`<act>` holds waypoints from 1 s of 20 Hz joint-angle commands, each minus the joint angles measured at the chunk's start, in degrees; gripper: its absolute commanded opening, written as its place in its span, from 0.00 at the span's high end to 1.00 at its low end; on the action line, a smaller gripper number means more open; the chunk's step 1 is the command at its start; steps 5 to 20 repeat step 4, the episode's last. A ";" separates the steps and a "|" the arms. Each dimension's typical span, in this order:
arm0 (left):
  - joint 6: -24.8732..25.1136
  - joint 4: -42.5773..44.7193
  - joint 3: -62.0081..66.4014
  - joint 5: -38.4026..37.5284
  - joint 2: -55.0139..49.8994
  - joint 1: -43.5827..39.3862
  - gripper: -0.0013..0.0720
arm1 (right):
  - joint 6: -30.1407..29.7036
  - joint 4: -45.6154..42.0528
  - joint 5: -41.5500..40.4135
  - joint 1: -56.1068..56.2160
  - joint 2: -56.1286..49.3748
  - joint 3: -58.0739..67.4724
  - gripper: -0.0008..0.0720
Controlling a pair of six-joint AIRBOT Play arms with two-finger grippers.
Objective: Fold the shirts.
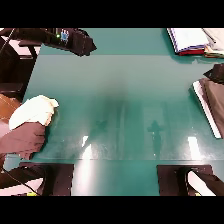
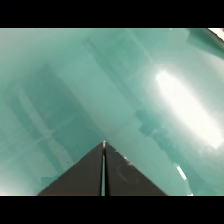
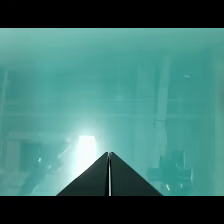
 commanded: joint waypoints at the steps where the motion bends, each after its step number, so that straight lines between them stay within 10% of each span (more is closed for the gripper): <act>1: -0.02 0.02 0.00 0.33 -0.02 0.02 0.94 | -0.50 0.22 -0.76 3.91 0.15 -0.02 0.96; 20: -0.02 0.02 0.00 0.33 -0.02 0.02 0.94 | -0.48 0.22 -0.52 3.91 0.15 -0.02 0.96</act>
